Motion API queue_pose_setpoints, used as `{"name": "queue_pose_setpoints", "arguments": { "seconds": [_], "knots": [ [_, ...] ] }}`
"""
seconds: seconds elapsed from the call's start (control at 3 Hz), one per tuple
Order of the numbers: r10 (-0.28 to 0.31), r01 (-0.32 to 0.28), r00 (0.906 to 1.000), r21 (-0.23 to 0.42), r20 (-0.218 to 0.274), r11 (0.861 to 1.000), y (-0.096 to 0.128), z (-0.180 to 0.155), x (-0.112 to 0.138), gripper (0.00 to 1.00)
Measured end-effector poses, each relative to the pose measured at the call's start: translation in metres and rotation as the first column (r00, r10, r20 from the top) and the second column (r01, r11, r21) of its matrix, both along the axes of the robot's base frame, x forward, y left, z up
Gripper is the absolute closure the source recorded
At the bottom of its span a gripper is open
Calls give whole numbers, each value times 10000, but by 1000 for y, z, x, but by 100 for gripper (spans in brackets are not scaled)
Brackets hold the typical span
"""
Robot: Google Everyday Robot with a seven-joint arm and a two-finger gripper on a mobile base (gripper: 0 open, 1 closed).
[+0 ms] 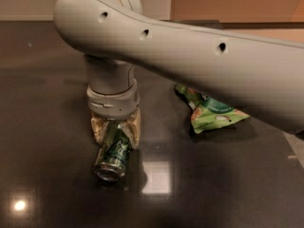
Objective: Pick green can
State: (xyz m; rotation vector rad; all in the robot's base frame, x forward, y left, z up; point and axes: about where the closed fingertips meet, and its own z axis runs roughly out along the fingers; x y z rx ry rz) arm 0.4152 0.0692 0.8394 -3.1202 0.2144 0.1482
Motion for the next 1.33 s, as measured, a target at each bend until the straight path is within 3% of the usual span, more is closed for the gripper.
{"name": "queue_pose_setpoints", "arguments": {
  "seconds": [0.33,0.67,1.33],
  "knots": [
    [-9,18,9992,220,-399,9998,-1,18,2,87],
    [187,-148,9986,776,-495,9969,1,48,6,100],
    [431,-418,9991,2159,-14,9755,13,107,20,100]
  ]
}}
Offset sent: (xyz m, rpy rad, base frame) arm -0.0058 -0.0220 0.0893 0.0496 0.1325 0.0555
